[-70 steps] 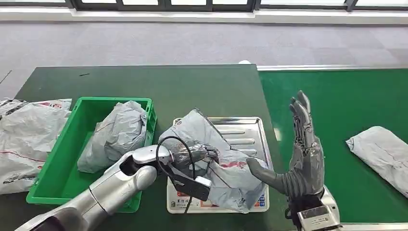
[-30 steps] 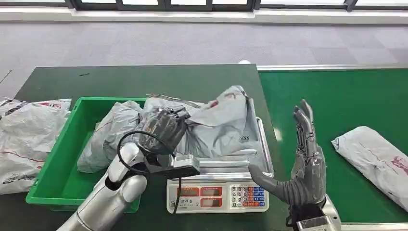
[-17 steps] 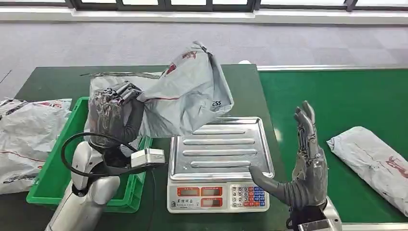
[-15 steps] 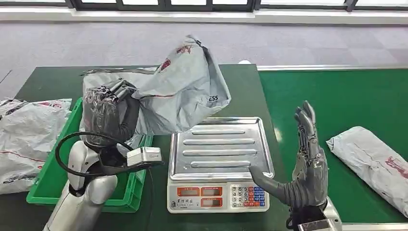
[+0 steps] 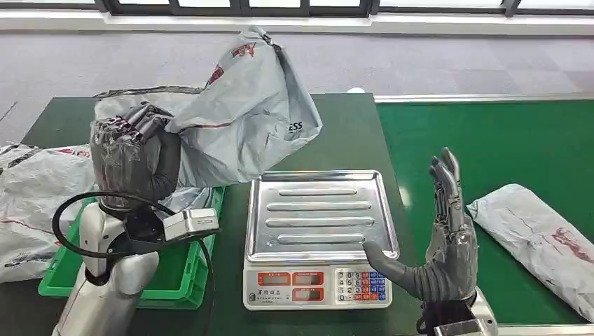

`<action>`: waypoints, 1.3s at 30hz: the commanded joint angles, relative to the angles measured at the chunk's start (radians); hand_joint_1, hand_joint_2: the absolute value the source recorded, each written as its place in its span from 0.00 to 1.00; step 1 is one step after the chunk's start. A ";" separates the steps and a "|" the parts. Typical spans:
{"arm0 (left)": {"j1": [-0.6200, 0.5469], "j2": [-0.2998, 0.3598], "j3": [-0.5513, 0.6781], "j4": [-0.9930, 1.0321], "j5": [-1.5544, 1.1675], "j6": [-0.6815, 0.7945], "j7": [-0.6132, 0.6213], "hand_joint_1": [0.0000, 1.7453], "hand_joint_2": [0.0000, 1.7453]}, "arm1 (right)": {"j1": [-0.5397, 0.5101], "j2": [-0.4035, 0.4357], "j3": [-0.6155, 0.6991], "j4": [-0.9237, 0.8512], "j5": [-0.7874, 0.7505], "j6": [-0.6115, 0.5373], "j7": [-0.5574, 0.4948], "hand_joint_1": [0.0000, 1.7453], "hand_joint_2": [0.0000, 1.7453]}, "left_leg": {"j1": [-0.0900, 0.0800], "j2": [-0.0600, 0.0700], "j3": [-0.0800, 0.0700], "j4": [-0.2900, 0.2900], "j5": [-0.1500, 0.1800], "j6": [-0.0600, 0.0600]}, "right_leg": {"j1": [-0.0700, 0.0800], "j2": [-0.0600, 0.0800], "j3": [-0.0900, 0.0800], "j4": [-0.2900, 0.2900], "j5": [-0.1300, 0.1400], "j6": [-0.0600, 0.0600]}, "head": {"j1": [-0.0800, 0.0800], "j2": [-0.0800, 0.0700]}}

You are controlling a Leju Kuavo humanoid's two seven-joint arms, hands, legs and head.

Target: Moved the parcel from conveyor to table for the left to box.

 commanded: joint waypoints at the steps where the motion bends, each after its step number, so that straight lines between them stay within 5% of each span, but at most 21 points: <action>1: -0.121 0.033 0.185 0.185 -0.104 -0.001 0.106 1.00 1.00 | -0.016 0.023 -0.001 0.011 0.004 0.001 0.022 0.00 1.00 | 0.000 0.000 0.001 -0.001 0.000 -0.001 | 0.000 -0.001 0.000 0.000 0.000 -0.001 | 0.000 0.000; 6: -0.150 -0.009 0.239 0.579 -0.104 -0.182 0.170 1.00 1.00 | -0.014 0.007 -0.014 0.006 0.019 0.015 0.041 0.00 1.00 | -0.001 -0.002 0.005 -0.005 0.003 -0.001 | -0.001 -0.003 0.003 -0.003 0.001 -0.001 | 0.000 0.000; 10: -0.151 -0.015 0.251 0.778 -0.062 -0.149 0.176 1.00 1.00 | -0.010 -0.011 -0.011 0.016 0.031 0.018 0.052 0.00 1.00 | -0.001 -0.002 0.006 -0.006 0.003 -0.001 | -0.001 -0.003 0.004 -0.004 0.002 -0.001 | 0.000 0.000; 16: -0.044 -0.008 0.300 0.726 -0.039 -0.178 0.203 1.00 1.00 | -0.014 -0.029 -0.007 0.060 0.038 0.018 0.072 0.00 1.00 | 0.000 0.003 0.005 -0.003 0.001 -0.001 | 0.000 0.002 0.003 -0.002 0.001 -0.001 | 0.000 0.000; 39: 0.055 -0.029 0.338 0.550 -0.012 -0.204 0.202 1.00 1.00 | -0.036 -0.055 -0.009 0.089 0.052 0.022 0.092 0.00 1.00 | 0.000 0.002 0.003 -0.004 0.001 -0.001 | 0.000 0.001 0.002 -0.003 0.001 -0.002 | 0.000 0.000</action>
